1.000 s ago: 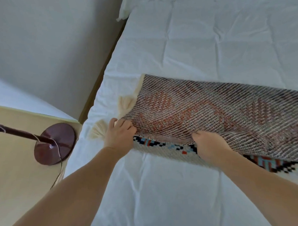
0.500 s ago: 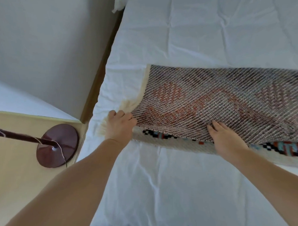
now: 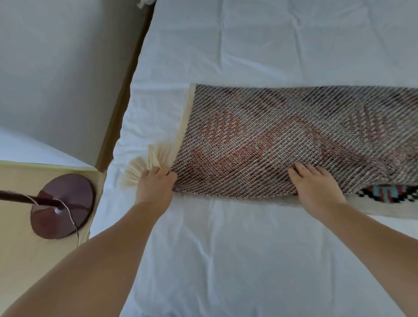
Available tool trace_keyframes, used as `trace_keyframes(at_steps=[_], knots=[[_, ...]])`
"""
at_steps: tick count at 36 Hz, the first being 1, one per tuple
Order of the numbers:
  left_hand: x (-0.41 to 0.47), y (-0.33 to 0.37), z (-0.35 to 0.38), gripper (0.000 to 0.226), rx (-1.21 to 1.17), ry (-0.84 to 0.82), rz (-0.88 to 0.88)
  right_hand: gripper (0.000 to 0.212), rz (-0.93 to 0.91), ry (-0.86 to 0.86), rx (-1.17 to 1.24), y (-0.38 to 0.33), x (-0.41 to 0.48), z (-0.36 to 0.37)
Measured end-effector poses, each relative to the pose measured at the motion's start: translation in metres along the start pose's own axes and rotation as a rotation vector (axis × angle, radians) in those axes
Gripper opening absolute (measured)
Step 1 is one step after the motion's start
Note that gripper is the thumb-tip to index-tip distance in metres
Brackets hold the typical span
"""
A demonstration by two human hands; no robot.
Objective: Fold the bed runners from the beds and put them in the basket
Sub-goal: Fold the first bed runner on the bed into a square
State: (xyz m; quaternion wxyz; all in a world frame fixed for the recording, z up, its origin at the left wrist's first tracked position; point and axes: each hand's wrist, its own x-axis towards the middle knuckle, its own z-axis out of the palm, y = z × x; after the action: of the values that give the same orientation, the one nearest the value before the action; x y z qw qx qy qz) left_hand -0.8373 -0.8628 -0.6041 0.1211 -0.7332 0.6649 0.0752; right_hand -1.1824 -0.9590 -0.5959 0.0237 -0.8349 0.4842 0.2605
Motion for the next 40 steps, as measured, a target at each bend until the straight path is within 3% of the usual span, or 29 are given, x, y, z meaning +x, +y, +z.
trace_keyframes(at_steps=[6,10,14,22,29,34,40], knots=[[-0.005,-0.002,-0.003,0.031,0.04,-0.01,0.005,0.062,0.096,0.005,0.062,0.03,-0.003,0.006],[-0.005,0.026,-0.007,0.046,0.03,0.004,0.069,0.061,0.153,0.008,0.026,0.051,-0.008,0.011],[0.003,0.086,-0.017,0.059,0.01,0.007,0.252,0.057,0.191,0.046,0.05,0.076,-0.017,0.018],[0.026,0.255,-0.043,0.058,-0.127,0.04,0.541,0.059,0.252,0.093,0.178,0.138,-0.037,0.041],[0.053,0.358,-0.047,0.066,-0.104,0.034,0.518,0.056,0.221,0.134,0.269,0.187,-0.058,0.066],[0.067,0.396,-0.048,0.065,-0.039,-0.036,0.466,0.055,0.145,0.178,0.17,0.215,-0.069,0.083],[0.078,0.419,-0.049,0.057,-0.035,-0.07,0.449,0.057,0.275,0.15,0.197,0.262,-0.069,0.103]])
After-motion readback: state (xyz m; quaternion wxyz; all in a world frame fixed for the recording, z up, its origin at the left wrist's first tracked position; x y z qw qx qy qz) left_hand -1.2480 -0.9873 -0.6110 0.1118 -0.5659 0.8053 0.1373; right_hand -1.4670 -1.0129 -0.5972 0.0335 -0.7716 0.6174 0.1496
